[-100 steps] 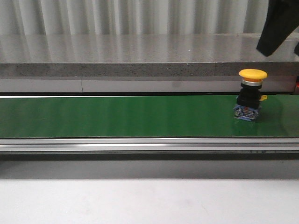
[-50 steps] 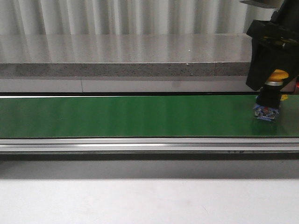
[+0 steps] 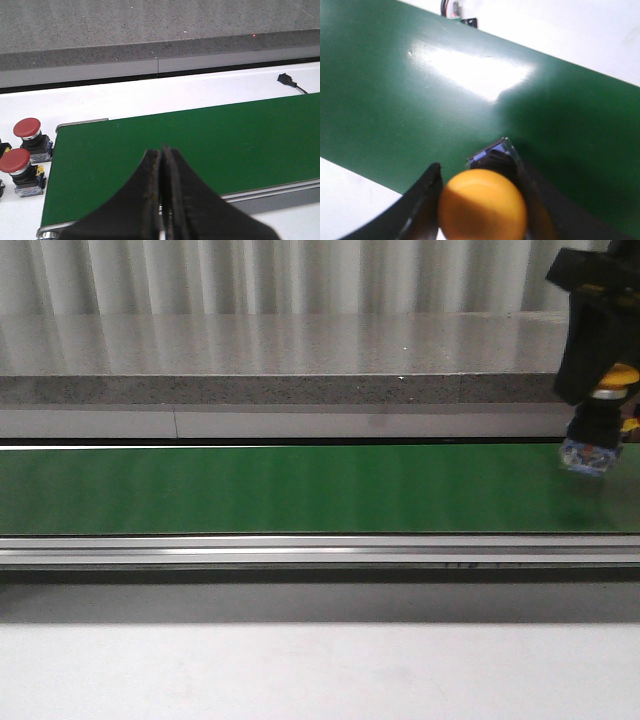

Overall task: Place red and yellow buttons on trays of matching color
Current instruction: 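Grasp the yellow button on the belt with the right gripper, then carry the yellow button into the yellow tray with the right gripper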

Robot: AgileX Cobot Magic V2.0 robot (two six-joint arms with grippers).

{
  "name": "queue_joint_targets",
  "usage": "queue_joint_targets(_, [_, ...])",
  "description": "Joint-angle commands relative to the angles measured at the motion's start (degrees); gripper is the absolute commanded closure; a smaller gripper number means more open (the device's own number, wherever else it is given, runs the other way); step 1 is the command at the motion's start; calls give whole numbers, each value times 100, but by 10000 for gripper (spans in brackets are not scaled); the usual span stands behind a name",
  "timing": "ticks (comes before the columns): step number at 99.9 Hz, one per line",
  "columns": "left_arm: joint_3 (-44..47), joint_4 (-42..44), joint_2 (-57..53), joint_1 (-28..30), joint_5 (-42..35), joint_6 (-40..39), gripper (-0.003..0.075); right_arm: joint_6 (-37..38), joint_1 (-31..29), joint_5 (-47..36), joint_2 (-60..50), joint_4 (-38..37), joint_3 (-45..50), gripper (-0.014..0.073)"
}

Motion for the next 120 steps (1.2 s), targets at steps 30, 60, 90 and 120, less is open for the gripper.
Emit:
queue_joint_targets(30, [-153,-45,10,-45,-456,1,740,1152,-1559,206,-1199,-876,-137,494])
queue_joint_targets(60, [-153,-45,10,-45,-456,1,740,1462,-3259,-113,-1273,-1070,143,494])
queue_joint_targets(90, [-153,-45,10,-45,-456,1,740,1921,-4802,-1007,-1177,-1070,264,494])
queue_joint_targets(120, [-153,-45,10,-45,-456,1,740,1926,-4859,-1662,-419,-1064,264,494])
